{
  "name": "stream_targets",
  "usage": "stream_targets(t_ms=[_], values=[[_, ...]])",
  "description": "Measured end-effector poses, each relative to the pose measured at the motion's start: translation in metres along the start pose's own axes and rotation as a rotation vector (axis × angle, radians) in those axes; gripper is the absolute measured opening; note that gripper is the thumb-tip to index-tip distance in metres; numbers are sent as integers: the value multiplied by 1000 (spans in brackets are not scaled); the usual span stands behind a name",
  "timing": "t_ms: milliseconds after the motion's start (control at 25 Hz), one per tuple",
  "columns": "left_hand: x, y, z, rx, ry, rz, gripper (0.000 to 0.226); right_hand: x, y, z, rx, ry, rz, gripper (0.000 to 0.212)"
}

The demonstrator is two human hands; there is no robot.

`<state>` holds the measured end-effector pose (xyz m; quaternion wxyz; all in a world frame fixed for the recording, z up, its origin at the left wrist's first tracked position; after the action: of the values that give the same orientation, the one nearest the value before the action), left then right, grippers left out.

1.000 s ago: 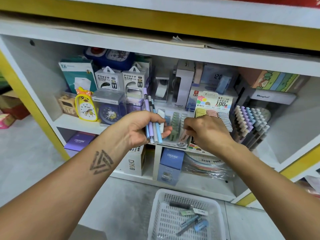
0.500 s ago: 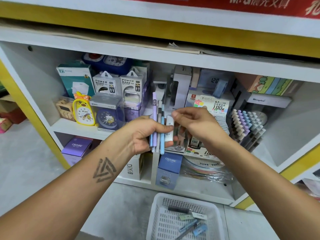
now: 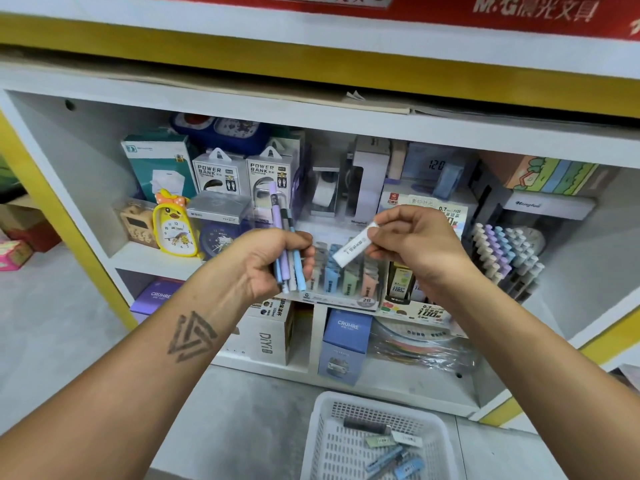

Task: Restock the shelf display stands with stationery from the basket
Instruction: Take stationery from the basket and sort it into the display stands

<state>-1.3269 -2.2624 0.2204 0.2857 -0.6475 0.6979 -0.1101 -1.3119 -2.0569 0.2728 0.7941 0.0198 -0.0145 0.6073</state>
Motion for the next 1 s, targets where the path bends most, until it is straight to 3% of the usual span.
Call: stream_targets(t_ms=[120, 280, 480, 1000], values=[[6, 1, -2, -6, -9, 33, 6, -5, 10, 7, 83, -132, -41, 12], [19, 2, -3, -32, 0, 51, 12, -20, 29, 33, 411, -606, -129, 10], [34, 2, -4, -38, 43, 74, 10, -62, 45, 25, 601, -926, -89, 17], [36, 3, 3, 0, 74, 115, 6, -100, 66, -7, 480, -1111, 164, 13]])
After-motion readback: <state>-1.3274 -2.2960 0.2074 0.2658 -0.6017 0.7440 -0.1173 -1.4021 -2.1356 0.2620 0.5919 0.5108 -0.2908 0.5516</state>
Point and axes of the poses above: each hand's wrist, its own y-axis towards the middle knuckle, its own x-axis out of the back of the hand, z = x × y, the point moved 9 cm from there along y, towards the middle knuckle, and after that the axes turned 7 degrees about -z, right-handed, at the moved point
